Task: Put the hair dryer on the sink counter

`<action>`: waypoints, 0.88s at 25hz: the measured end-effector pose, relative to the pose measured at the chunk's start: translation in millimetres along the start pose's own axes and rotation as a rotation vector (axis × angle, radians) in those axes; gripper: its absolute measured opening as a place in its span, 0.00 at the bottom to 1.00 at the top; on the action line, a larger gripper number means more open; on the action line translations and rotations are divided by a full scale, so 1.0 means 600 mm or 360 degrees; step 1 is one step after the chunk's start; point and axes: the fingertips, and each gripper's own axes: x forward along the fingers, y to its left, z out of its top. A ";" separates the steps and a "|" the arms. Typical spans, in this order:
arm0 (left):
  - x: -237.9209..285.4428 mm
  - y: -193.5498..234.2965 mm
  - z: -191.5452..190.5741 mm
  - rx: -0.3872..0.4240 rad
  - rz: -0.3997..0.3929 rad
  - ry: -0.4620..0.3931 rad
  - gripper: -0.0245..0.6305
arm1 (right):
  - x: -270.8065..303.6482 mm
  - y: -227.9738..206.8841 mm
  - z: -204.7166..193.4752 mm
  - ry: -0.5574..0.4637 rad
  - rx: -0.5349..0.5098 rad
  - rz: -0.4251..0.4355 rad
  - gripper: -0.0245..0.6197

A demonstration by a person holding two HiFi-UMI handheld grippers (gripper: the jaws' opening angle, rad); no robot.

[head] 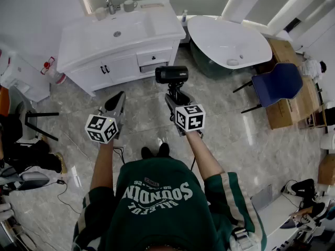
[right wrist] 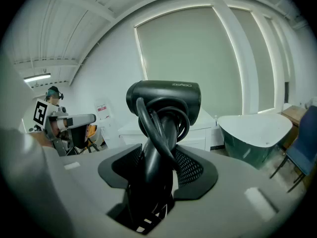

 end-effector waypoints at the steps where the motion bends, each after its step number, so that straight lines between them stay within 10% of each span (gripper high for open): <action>1: 0.000 -0.002 -0.001 -0.0003 0.0001 0.0002 0.11 | -0.002 -0.001 -0.001 0.0003 0.0010 0.0005 0.35; 22: 0.080 -0.033 -0.012 -0.0020 0.0010 0.0035 0.11 | 0.006 -0.076 -0.012 0.0063 0.0006 0.0024 0.35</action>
